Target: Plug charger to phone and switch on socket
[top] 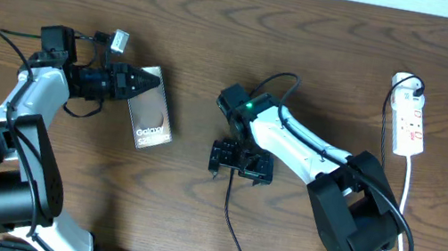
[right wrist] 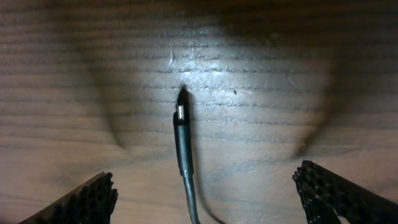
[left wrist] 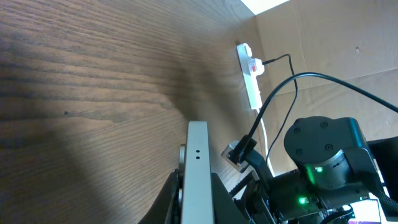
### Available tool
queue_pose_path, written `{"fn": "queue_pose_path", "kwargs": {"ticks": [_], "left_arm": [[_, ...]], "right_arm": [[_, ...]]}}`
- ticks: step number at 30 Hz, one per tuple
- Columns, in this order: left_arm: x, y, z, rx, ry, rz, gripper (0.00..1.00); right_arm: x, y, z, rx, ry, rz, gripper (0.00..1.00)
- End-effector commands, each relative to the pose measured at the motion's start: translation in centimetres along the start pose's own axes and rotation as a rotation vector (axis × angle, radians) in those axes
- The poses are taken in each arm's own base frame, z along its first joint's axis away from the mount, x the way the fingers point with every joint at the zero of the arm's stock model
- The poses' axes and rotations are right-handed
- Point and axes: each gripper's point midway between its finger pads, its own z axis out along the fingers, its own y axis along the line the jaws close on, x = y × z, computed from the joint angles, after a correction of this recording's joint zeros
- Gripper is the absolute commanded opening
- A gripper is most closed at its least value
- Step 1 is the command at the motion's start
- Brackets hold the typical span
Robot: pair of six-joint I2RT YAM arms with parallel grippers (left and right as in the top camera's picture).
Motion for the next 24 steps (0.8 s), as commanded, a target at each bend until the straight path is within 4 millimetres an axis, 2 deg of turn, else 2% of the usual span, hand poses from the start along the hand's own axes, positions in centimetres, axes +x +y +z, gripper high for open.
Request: {"fn": "queue_pose_path", "kwargs": {"ticks": [1, 11, 18, 24], "left_arm": [[-0.4, -1.0, -0.1, 0.035, -0.007, 0.023, 0.08], [-0.4, -1.0, -0.1, 0.035, -0.007, 0.023, 0.07], [-0.4, -1.0, -0.1, 0.035, -0.007, 0.023, 0.07], [-0.4, -1.0, -0.1, 0.035, -0.007, 0.024, 0.07]], "right_arm": [[-0.6, -0.2, 0.1, 0.017, -0.018, -0.007, 0.9], [-1.0, -0.1, 0.1, 0.012, -0.035, -0.011, 0.9], [-0.9, -0.4, 1.5, 0.032, 0.002, -0.001, 0.87], [-0.9, -0.5, 1.9, 0.037, 0.011, 0.001, 0.87]]}}
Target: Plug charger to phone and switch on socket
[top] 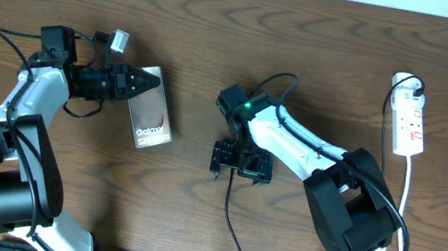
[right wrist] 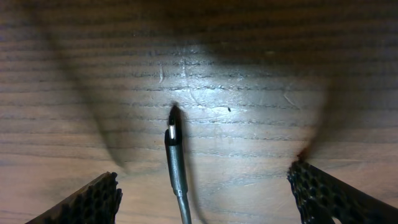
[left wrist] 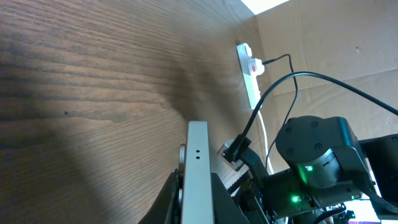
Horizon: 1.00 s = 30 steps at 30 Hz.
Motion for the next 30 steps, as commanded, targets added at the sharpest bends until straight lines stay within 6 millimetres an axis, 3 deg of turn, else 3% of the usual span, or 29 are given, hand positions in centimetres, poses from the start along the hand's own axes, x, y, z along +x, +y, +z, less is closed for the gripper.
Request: {"fn": "queue_pose_path", "kwargs": {"ticks": [1, 10, 14, 25, 30], "left_arm": [[-0.4, -1.0, -0.1, 0.036, -0.007, 0.023, 0.07], [-0.4, -1.0, -0.1, 0.036, -0.007, 0.024, 0.07], [-0.4, -1.0, -0.1, 0.036, -0.007, 0.024, 0.08], [-0.4, -1.0, -0.1, 0.036, -0.007, 0.024, 0.07], [-0.4, -1.0, -0.1, 0.035, -0.007, 0.024, 0.07]], "right_arm": [[-0.4, -0.3, 1.2, 0.017, 0.016, -0.002, 0.87], [-0.5, -2.5, 1.0, 0.135, -0.01, -0.004, 0.87], [-0.6, -2.7, 1.0, 0.143, -0.02, 0.019, 0.82], [-0.9, -2.4, 1.0, 0.132, -0.035, 0.049, 0.8], [-1.2, -2.1, 1.0, 0.117, -0.048, 0.067, 0.74]]}}
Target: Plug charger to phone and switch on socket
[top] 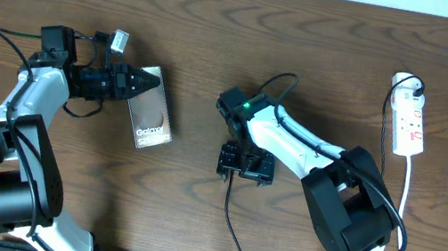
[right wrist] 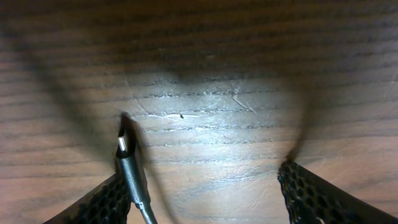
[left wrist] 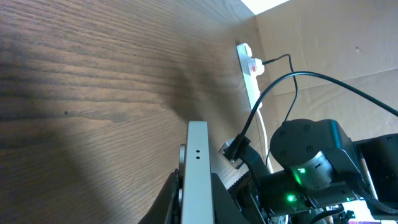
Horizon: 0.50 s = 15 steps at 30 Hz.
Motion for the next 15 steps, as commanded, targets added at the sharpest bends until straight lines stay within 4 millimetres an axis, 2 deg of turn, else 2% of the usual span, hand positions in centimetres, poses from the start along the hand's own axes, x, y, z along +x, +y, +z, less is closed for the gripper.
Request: {"fn": "queue_pose_path", "kwargs": {"ticks": [1, 8, 15], "left_arm": [[-0.42, -0.97, -0.11, 0.036, -0.007, 0.024, 0.07], [-0.42, -0.96, -0.11, 0.035, -0.007, 0.024, 0.07], [-0.42, -0.97, -0.11, 0.036, -0.007, 0.024, 0.07]], "right_arm": [[-1.06, -0.28, 0.81, 0.028, -0.033, 0.035, 0.74], [-1.34, -0.01, 0.81, 0.017, -0.044, 0.035, 0.73], [-1.36, 0.03, 0.81, 0.015, -0.045, 0.035, 0.6]]}}
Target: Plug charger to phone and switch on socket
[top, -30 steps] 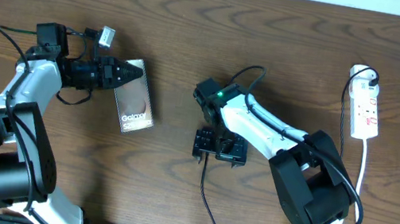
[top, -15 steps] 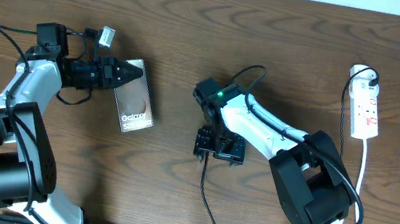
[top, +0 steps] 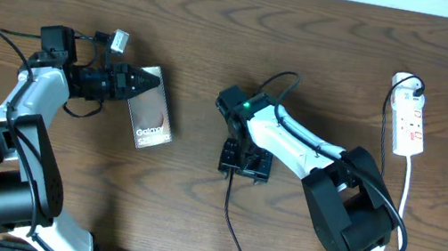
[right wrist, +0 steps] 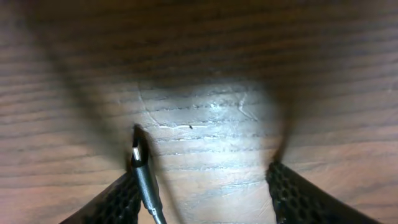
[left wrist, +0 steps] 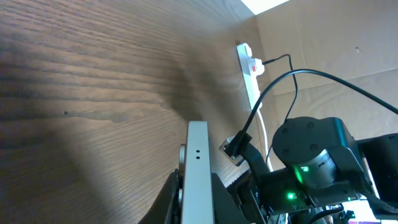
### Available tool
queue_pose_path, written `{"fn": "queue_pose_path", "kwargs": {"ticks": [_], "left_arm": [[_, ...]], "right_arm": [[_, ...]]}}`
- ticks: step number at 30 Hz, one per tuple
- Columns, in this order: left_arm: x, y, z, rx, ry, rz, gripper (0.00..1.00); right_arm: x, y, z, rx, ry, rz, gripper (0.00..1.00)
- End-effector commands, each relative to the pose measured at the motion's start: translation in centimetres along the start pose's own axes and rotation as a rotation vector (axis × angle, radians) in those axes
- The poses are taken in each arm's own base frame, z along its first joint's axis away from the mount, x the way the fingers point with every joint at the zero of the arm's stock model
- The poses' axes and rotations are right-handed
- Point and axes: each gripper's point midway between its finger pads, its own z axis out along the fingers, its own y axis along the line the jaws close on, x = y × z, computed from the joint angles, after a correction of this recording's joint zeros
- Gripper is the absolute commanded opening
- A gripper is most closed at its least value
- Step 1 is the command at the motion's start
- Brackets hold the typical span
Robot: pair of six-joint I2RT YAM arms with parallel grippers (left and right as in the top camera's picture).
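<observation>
My left gripper (top: 145, 82) is shut on the top end of a Galaxy-labelled phone (top: 151, 121) at the table's left. In the left wrist view the phone's silver edge (left wrist: 198, 168) stands between the jaws. My right gripper (top: 245, 162) is low over the table's middle and open. The black charger plug (right wrist: 140, 165) lies on the wood between its fingers (right wrist: 112, 202), close against the left one, metal tip pointing away. A white socket strip (top: 409, 123) with a red switch lies at the far right; it also shows as the socket strip (left wrist: 250, 74) in the left wrist view.
The charger's black cable (top: 231, 226) runs from the right gripper toward the table's front edge and loops right. The strip's white cord (top: 406, 208) trails down the right side. A small white connector (top: 118, 38) hangs near the left arm.
The right gripper's fingers stand a little closer together around the plug, and the plug lies nearer the left finger. The left gripper and phone have not moved.
First the right gripper hung wide open with the plug centred between its fingers. It then sat lower, and the plug showed further left. Half a second ago the plug lay by the left finger. Now the jaws are narrower. The left gripper held the phone throughout.
</observation>
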Motion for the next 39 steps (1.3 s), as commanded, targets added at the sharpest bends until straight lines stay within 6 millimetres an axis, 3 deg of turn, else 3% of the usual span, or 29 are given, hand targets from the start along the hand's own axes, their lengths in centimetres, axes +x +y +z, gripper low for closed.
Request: {"fn": "queue_pose_path", "kwargs": {"ticks": [1, 20, 39], "left_arm": [[-0.43, -0.96, -0.12, 0.035, -0.007, 0.024, 0.08], [-0.41, -0.83, -0.11, 0.028, -0.006, 0.023, 0.07], [-0.42, -0.82, -0.13, 0.028, -0.007, 0.023, 0.07]], "right_arm": [[-0.76, -0.37, 0.96, 0.029, -0.02, 0.004, 0.58], [-0.55, -0.26, 0.97, 0.022, -0.01, 0.004, 0.3], [-0.55, -0.26, 0.97, 0.022, -0.01, 0.004, 0.13]]}}
